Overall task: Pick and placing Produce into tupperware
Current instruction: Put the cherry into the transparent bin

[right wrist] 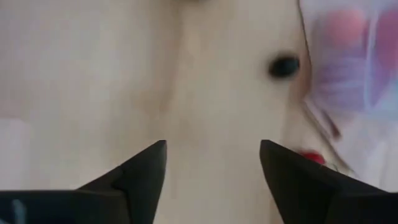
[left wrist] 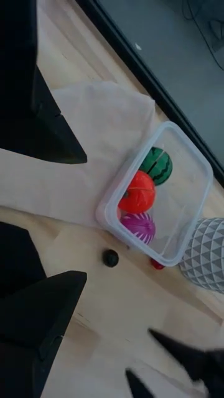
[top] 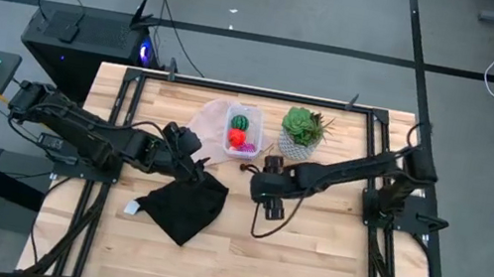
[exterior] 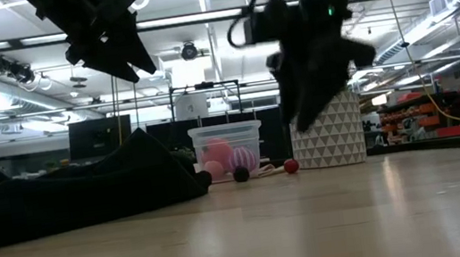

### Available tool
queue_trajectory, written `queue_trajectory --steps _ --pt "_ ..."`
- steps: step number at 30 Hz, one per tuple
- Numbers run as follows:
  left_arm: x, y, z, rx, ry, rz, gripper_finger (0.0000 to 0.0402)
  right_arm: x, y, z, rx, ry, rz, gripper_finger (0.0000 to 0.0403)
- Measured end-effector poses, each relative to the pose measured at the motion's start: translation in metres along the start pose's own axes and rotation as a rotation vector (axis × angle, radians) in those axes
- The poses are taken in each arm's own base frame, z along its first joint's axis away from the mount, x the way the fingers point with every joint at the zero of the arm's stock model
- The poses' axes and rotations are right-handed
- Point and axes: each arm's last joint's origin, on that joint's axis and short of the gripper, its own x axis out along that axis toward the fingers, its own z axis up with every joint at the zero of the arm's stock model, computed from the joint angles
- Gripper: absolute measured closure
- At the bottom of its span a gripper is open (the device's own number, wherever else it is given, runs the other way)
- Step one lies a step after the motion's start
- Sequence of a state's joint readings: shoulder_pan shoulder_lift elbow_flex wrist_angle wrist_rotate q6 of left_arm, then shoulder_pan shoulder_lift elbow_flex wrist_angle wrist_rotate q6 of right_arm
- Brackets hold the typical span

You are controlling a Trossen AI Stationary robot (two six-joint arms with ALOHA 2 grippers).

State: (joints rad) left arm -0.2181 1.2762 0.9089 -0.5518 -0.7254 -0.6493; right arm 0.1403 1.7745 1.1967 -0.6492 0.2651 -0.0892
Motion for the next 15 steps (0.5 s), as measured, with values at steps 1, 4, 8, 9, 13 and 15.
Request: queue_trajectory --steps 1,4,8,9,13,15 --pt "0.000 0.000 0.000 0.001 0.001 0.000 0.0100 0.005 0.000 -0.001 -0.005 0.026 -0.032 0.0131" --pt "0.000 0.000 0.000 0.000 0.001 0.000 0.0100 0.011 -0.003 -0.003 -0.013 0.065 -0.168 0.0117" --pt "0.000 0.000 0.000 0.001 0.000 0.001 0.0100 0.012 -0.011 -0.002 0.014 0.055 -0.262 0.0118" --pt "0.000 0.000 0.000 0.002 0.000 0.001 0.0100 0.013 -0.013 -0.003 0.021 0.061 -0.268 0.0121" --pt "0.000 0.000 0.000 -0.002 -0.010 0.011 0.0100 0.019 -0.029 -0.006 0.064 0.077 -0.272 0.0130" --pt "0.000 0.000 0.000 -0.003 -0.010 0.011 0.0100 0.023 -0.036 -0.008 0.087 0.082 -0.246 0.0132"
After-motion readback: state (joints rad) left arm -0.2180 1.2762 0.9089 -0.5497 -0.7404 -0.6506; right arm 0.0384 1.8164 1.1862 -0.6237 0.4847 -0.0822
